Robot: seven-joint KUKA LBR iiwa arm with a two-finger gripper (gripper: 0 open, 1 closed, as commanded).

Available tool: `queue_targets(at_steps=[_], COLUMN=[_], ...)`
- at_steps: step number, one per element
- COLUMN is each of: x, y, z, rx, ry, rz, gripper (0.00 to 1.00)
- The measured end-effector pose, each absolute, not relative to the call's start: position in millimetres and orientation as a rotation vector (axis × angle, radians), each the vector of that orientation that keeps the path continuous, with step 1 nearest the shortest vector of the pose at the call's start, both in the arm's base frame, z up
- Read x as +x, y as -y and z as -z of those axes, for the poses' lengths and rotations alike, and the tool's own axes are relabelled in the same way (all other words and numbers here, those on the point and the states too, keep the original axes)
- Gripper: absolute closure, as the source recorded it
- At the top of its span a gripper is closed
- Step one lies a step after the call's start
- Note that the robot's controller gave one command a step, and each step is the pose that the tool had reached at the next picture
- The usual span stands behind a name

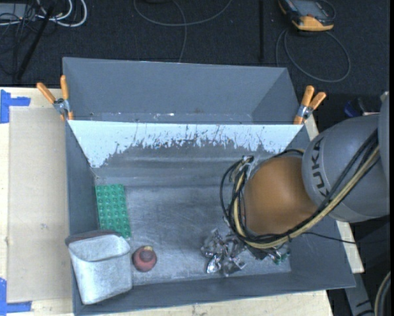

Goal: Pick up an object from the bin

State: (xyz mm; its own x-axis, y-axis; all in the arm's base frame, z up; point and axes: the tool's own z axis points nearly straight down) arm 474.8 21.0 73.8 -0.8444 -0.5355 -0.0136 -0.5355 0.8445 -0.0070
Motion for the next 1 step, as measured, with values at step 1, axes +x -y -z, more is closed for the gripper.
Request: queue_targets(at_steps=[1], x=[476.7], y=[-18.7], z=[-204.9], rx=[-0.828], ry=[-3.022], rz=[0.002], gripper=[1.0])
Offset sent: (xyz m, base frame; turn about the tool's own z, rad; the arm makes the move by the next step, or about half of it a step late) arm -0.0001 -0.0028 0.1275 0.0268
